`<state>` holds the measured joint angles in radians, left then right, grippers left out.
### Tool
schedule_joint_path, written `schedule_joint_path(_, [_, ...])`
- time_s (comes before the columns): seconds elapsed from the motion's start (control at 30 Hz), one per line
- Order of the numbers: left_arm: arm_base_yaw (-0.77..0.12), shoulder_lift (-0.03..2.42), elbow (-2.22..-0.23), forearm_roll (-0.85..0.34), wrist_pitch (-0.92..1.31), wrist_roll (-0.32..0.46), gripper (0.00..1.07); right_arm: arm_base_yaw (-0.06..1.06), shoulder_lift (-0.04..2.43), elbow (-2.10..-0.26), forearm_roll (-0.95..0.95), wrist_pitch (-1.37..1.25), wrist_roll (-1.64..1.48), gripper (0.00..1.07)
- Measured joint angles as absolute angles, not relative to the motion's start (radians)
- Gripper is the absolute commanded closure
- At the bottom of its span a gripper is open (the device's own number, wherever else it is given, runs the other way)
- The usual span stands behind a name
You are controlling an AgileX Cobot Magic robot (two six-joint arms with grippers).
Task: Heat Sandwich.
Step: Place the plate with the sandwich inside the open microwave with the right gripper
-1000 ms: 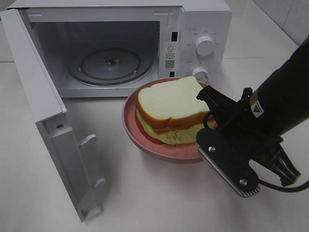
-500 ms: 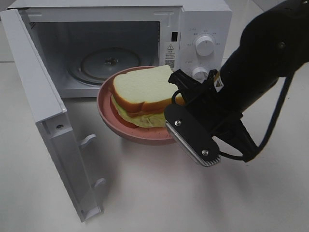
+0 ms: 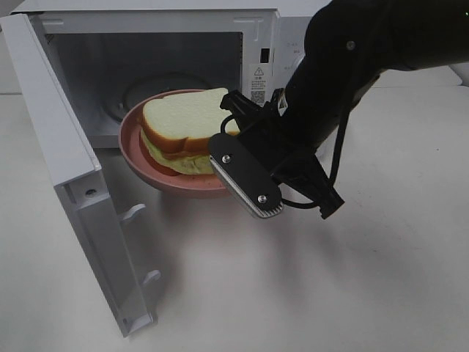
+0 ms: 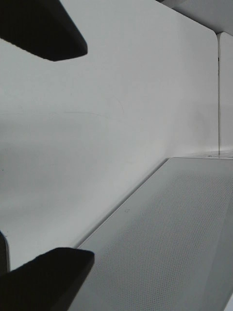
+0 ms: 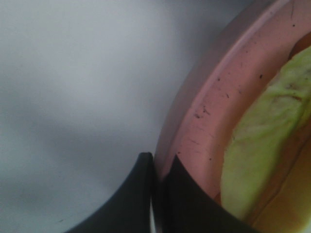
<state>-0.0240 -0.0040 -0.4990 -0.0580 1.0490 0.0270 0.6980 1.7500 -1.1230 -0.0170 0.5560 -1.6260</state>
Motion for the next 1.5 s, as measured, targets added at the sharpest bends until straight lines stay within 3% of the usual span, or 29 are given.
schedule_joint_path(1.5, [-0.024,-0.004,-0.499,-0.058,1.049,0.027,0.03,0.693,2.244,-1.884,-0.119,0.806,-1.55,1.05])
